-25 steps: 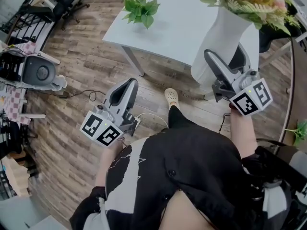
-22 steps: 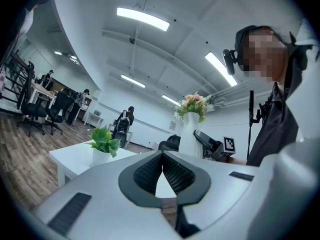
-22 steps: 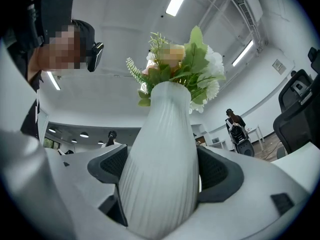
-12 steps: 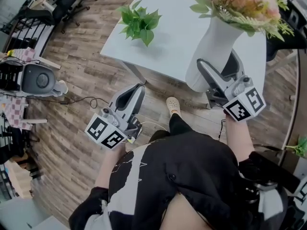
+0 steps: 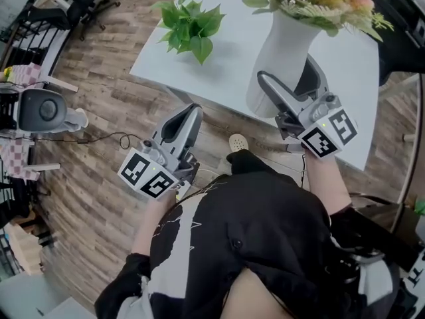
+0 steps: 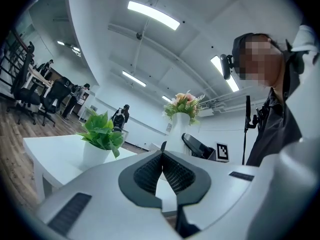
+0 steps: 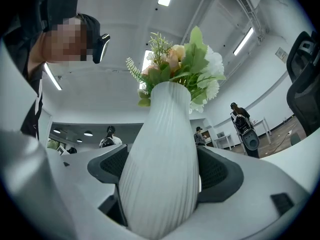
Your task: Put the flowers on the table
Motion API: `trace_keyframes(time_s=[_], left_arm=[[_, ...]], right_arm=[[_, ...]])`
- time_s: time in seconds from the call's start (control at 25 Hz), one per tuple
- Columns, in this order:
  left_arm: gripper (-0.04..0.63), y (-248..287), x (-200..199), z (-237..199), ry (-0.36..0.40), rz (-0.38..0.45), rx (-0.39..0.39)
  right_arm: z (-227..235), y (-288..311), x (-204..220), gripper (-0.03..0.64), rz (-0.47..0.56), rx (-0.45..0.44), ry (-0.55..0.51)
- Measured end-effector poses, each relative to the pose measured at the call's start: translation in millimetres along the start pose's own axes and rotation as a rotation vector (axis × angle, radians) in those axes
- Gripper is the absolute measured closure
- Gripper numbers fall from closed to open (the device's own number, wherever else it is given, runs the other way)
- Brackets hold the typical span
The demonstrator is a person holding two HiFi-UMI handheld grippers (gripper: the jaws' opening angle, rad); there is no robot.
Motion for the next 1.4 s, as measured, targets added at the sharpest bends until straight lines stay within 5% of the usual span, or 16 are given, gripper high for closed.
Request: trace_keyframes(time_s=[1.08, 1.4], left_arm=[[0.584, 35, 36, -83, -0.041, -0.029, -0.089], [0.584, 35, 35, -85, 0.102, -0.065, -0.161]], right_arm=[[72, 90, 91, 0.184, -0.064, -0.050, -0.052], [78, 97, 100, 0.184, -0.060, -0.050, -0.049]])
Point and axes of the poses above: the fingertips, and each gripper's own axes: y forward along the fingers, z to its right, x out of its underside, the point moved 8 cm from there along -y, backward along the fingers
